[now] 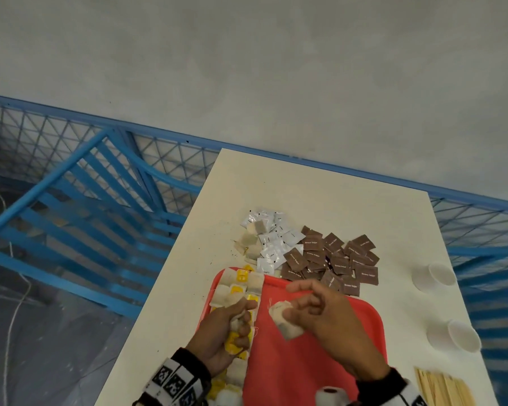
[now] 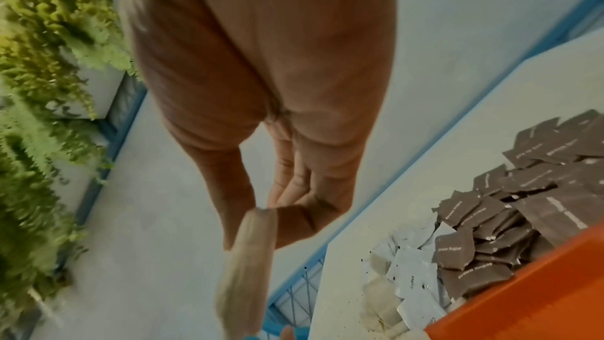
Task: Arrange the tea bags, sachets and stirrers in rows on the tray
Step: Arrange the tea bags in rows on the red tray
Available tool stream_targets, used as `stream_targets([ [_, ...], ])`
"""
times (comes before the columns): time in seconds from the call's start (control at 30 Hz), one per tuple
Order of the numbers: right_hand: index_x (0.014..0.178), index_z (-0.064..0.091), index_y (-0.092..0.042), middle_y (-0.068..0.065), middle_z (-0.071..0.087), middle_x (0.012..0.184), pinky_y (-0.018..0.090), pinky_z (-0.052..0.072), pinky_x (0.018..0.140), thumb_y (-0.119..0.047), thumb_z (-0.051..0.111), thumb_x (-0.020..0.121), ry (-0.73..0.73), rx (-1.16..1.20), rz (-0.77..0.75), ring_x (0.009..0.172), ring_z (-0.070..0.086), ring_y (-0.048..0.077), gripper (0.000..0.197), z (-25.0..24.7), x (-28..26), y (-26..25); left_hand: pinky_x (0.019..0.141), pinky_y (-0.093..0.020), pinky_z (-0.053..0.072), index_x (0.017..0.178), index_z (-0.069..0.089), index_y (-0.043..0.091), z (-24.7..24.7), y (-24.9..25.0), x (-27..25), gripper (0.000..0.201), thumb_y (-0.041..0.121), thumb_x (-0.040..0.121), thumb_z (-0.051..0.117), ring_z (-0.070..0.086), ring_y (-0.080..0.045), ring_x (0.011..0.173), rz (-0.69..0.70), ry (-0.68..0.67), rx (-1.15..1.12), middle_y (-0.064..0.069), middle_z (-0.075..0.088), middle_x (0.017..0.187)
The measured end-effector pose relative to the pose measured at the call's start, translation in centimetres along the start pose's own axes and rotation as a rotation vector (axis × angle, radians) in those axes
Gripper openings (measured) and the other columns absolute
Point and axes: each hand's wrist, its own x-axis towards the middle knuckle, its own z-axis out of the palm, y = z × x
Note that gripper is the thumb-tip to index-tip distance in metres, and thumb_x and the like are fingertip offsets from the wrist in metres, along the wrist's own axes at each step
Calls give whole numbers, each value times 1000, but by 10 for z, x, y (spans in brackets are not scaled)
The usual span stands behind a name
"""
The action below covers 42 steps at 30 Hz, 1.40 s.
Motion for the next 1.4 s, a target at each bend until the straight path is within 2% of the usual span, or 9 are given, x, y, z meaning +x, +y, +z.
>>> stream_targets([
  [0.13,94,68,-22,4,71,76,29,55,64,-2,77,79,225,-68,-117,67,66,20,27,4,4,5,41,-23,25,85,67,4,11,8,-19,37,36,71,78,23,-14,47,307,42,374,-2,29,57],
  [0.23,91,68,-23,-3,69,73,21,53,61,-11,78,82,313,-162,-294,63,65,10,19,22,4,5,46,-21,32,61,69,23,37,3,-40,29,27,90,69,33,-6,44,502,-23,610,11,38,48],
  [0.37,100,67,-23,-17,65,88,10,45,69,-9,72,82,312,-455,-537,81,62,2,25,44,-4,5,48,-20,34,52,58,28,50,-7,-46,40,39,89,63,38,-3,45,587,0,669,11,44,45],
  [0.5,112,64,-28,-20,66,100,14,50,76,-12,68,81,184,-441,-551,92,65,2,35,45,-16,2,48,-24,31,43,55,28,46,-4,-48,49,35,90,63,34,-4,42,558,40,639,12,41,43],
  [0.73,96,69,-25,-5,69,81,16,47,61,-3,70,86,256,-71,-374,70,62,5,24,22,-10,-17,51,-33,16,62,39,11,27,19,-47,48,39,86,70,14,-22,54,511,-76,574,-13,17,60],
  [0.93,104,69,-31,-11,72,98,28,52,73,-25,78,82,84,-131,-341,93,67,11,24,25,-9,-21,49,-30,18,56,48,20,27,37,-54,40,38,80,74,16,-17,48,474,-184,623,-4,22,54],
  [1.2,82,75,-32,-11,66,96,27,49,75,-25,81,78,25,-244,-392,94,62,13,11,22,6,-27,48,-25,29,55,62,19,33,59,-54,37,31,87,75,33,-16,47,546,-179,782,-4,38,51],
  [1.3,79,74,-30,-9,67,91,22,47,72,-44,77,77,67,-268,-426,88,63,14,14,22,10,-28,52,-15,41,67,76,15,39,60,-55,16,18,83,76,58,-6,53,691,-75,760,1,66,60],
  [1.4,83,73,-31,-10,67,93,19,47,71,-56,69,77,104,-245,-471,89,64,14,25,23,11,-26,53,-13,43,78,78,5,43,58,-55,9,12,83,75,60,-3,56,763,-53,700,-1,71,67],
])
